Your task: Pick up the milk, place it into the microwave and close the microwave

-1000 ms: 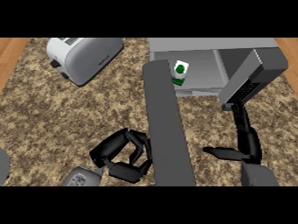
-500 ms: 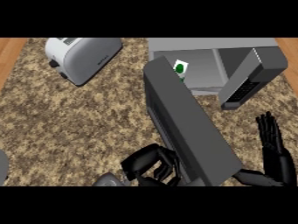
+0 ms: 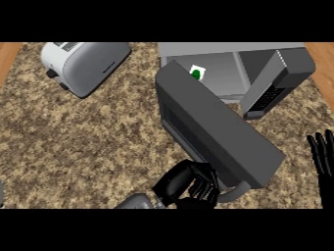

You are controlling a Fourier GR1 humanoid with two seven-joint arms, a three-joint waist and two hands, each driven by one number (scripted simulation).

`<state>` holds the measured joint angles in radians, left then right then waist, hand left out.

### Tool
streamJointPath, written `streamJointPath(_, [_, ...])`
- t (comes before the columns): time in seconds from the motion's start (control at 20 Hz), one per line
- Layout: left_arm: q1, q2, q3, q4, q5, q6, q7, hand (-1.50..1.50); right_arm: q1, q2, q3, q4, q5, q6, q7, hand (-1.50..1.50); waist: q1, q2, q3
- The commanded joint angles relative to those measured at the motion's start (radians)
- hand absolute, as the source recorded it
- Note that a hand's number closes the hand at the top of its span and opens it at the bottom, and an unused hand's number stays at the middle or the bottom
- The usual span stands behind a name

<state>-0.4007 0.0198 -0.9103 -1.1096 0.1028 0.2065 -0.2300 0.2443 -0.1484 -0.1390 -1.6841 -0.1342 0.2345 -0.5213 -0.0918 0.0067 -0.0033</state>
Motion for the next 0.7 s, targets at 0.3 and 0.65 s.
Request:
streamJointPath(0.3, [-0.151,-0.019,-0.066,0.03,0.228,0.232,-0.089,1.5,0.018,-0.096,0.02,-0.142,-0.11,0.159,0.076,-1.5,-0.075,0.017,-0.003])
streamJointPath(0.65, [-0.27,-0.019,-0.046,0.068,0.348,0.314,-0.075,1.5,-0.003,-0.112,0.051,-0.235,-0.168,0.191,0.144,-1.5,-0.133,0.025,-0.003])
